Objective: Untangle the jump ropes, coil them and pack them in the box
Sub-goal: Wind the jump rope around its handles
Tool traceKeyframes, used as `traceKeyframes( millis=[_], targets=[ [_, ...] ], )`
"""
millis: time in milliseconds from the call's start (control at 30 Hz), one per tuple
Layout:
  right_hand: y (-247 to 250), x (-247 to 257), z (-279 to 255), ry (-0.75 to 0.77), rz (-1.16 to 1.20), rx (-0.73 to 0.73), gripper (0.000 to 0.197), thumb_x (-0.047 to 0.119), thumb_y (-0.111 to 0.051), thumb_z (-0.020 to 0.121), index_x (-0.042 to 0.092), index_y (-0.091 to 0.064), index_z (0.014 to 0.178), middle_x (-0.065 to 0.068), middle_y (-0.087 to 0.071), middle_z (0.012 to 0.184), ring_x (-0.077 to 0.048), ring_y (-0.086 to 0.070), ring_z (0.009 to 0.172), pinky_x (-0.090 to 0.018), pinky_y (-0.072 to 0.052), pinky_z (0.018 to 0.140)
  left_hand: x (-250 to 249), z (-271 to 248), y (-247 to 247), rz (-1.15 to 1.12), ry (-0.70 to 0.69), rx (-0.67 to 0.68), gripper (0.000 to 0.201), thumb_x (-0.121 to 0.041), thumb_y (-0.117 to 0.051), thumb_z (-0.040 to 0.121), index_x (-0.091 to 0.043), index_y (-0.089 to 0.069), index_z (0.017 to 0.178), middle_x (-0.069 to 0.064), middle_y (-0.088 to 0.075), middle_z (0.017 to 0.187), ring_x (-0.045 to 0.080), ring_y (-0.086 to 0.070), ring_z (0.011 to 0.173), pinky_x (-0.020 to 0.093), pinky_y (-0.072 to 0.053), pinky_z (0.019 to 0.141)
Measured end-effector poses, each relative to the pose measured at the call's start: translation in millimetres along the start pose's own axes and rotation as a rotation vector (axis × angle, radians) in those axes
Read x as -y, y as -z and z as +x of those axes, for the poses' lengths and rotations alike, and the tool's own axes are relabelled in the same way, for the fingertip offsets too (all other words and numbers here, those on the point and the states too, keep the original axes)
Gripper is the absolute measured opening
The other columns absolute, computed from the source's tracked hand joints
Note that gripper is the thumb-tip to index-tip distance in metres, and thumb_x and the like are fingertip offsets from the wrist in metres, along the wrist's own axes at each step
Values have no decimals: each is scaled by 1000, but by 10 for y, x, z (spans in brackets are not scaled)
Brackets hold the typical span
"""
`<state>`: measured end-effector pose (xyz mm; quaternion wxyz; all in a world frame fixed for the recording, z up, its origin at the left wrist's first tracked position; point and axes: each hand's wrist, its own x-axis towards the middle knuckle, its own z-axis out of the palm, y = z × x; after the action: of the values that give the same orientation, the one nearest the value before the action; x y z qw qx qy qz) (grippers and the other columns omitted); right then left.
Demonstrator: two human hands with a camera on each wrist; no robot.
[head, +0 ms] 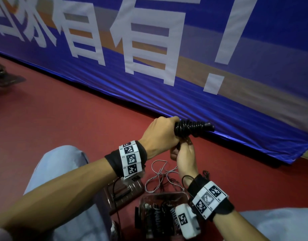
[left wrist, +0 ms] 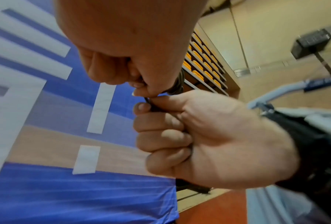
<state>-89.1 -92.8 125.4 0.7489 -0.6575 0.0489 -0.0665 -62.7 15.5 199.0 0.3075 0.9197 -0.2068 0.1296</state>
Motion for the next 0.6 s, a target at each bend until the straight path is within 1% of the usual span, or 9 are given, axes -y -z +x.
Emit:
traceKeyframes(
  millis=[67,133,167,233,333,400,467,533,600],
  targets=[
    [-51,-14,-62,16,83,-7,25,17,-36,110,20,-51,91,18,-44,55,2,-38,47,-15,-32,47,27,21,4,77,-6,-13,12,-27,-63,80,-22,-60,90,6,-69,74,36,-65,74,37,-51,61],
    [-81,-48,-81,50,92,-23,18,17,-37,111,19,-54,104,19,-48,57,3,-43,49,-13,-35,50,42,40,4,77,17,-24,13,-31,-62,80,-22,-59,89,7,-69,76,38,-65,76,40,-53,64],
    [-81,-69,-74,73,78,-39,19,15,-37,111,18,-55,106,18,-47,57,3,-41,50,-16,-35,51,46,47,1,67,32,-32,11,-31,-62,80,-23,-57,86,6,-69,76,38,-64,76,40,-53,64],
    [-65,-101,-45,156,-52,-105,24,14,-39,109,18,-60,100,16,-43,56,-4,-37,50,-27,-31,52,54,62,-11,52,54,-42,9,-30,-63,81,-23,-57,82,3,-69,74,35,-64,74,37,-51,62],
    [-17,-101,-64,311,-333,-177,27,18,-39,110,17,-66,109,19,-47,56,-4,-39,51,-28,-29,55,92,104,-26,6,121,-47,10,-31,-64,82,-22,-62,81,-1,-68,72,29,-66,72,34,-50,60],
    [-23,-73,-141,379,-498,-140,34,22,-35,111,23,-55,139,18,-50,67,-4,-43,57,-26,-31,57,137,148,-38,-31,180,-56,17,-36,-63,82,-21,-61,74,-1,-68,70,29,-66,71,36,-54,61],
    [-46,-87,-213,443,-682,-109,47,21,-33,110,27,-27,157,12,-48,76,-9,-45,60,-26,-34,57,176,176,-62,-57,228,-46,25,-39,-60,82,-19,-58,67,0,-66,66,29,-64,66,38,-55,60],
    [-29,-94,-230,526,-794,-115,50,20,-34,109,26,-17,155,11,-45,67,-11,-43,50,-29,-35,47,193,189,-78,-73,263,-22,30,-40,-58,81,-16,-57,64,1,-64,62,29,-63,62,39,-56,59],
    [54,-53,-176,628,-874,-112,41,22,-34,108,21,-22,148,4,-55,65,-17,-49,44,-35,-43,40,217,203,-86,-70,283,-9,31,-40,-58,82,-15,-57,63,1,-63,61,28,-62,61,37,-55,58]
  ],
)
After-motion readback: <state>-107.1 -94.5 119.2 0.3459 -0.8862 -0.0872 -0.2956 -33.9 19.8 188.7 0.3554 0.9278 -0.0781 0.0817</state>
